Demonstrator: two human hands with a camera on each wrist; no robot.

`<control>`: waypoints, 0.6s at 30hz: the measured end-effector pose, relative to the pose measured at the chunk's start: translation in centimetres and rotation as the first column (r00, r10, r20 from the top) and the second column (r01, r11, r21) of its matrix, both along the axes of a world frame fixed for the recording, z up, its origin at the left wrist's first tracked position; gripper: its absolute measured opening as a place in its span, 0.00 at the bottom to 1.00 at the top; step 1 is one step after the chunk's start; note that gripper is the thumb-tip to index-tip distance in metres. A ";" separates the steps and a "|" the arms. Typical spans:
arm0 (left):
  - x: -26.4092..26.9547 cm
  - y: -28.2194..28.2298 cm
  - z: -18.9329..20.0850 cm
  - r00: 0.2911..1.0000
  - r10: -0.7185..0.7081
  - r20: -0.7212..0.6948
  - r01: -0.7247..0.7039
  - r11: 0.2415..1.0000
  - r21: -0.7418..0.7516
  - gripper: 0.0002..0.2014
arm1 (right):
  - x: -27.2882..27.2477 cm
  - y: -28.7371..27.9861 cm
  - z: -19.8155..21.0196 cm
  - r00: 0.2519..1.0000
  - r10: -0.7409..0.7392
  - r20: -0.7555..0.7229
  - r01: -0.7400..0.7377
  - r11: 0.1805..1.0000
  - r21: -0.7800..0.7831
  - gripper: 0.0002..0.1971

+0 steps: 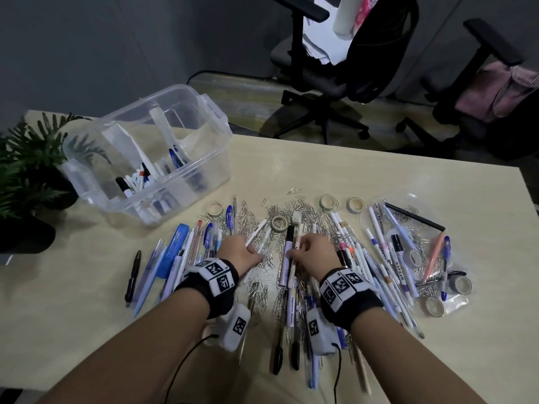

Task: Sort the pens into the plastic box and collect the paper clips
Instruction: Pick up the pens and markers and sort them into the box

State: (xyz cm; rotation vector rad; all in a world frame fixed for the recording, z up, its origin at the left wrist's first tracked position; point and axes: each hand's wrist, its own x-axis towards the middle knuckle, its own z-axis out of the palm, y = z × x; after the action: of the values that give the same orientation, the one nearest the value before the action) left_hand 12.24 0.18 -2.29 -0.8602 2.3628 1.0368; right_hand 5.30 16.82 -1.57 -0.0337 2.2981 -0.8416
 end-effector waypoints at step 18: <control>-2.1 -0.4 -0.6 0.995 -0.044 0.089 0.048 0.998 -0.043 0.16 | -1.0 -3.1 -2.1 0.976 0.219 0.014 -0.217 0.950 0.225 0.18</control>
State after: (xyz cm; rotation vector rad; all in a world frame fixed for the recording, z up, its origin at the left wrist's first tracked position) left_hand 10.09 -0.18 -2.84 -0.8462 2.3287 0.9116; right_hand 4.28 13.76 -3.67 -0.1890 2.3340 -0.4667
